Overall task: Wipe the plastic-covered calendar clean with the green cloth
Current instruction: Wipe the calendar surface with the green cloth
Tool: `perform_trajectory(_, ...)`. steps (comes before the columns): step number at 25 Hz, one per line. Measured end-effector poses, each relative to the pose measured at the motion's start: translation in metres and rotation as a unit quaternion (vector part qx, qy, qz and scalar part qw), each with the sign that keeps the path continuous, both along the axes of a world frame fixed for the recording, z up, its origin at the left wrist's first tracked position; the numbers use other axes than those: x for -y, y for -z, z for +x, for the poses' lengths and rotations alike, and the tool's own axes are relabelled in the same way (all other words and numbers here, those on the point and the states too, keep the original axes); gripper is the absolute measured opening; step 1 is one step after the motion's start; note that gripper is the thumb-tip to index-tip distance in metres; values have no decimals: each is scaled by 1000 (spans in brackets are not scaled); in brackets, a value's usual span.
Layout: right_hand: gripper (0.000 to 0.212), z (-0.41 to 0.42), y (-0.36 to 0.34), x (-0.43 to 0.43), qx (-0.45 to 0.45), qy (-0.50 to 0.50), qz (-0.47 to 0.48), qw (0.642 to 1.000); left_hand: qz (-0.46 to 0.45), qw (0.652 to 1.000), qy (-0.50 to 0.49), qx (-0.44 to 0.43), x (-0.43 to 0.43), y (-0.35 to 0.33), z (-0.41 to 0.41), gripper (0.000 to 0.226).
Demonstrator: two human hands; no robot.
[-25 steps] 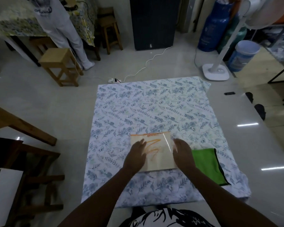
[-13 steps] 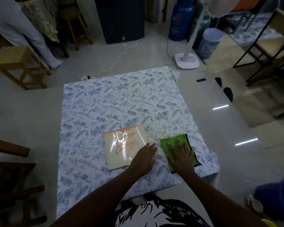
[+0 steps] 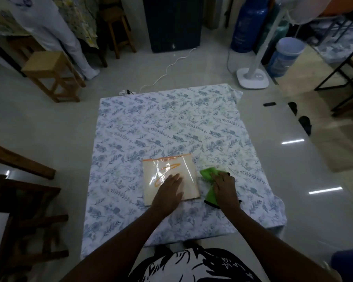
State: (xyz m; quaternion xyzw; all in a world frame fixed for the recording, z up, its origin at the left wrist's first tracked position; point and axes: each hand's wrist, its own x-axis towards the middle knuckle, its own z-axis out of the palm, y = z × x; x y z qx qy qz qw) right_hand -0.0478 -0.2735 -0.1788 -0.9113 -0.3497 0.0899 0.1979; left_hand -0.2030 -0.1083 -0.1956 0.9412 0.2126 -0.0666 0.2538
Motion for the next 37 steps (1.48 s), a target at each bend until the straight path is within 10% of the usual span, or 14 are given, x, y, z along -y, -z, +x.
perform_trajectory(6,36,-31,-6,-81,-46,-32,22,998,-2,990,-125,-68,-57,-15,-48,81)
perform_trajectory(15,54,-46,17,-131,-49,-74,-145,985,26,972,-44,-230,-85,2,-63,123)
perform_trajectory(22,49,-63,39,-79,-8,-336,-158,929,34,976,-45,-210,-84,-1,-66,122)
perform_trajectory(28,51,-57,27,-141,-49,-88,-142,985,28,975,-57,-215,-84,-4,-64,121)
perform_trajectory(34,50,-56,43,-76,9,-339,-143,930,12,978,-68,-199,-83,-4,-67,122)
perform_trajectory(37,51,-31,41,-114,-6,-180,-163,970,20,978,-62,-196,-81,-5,-67,123)
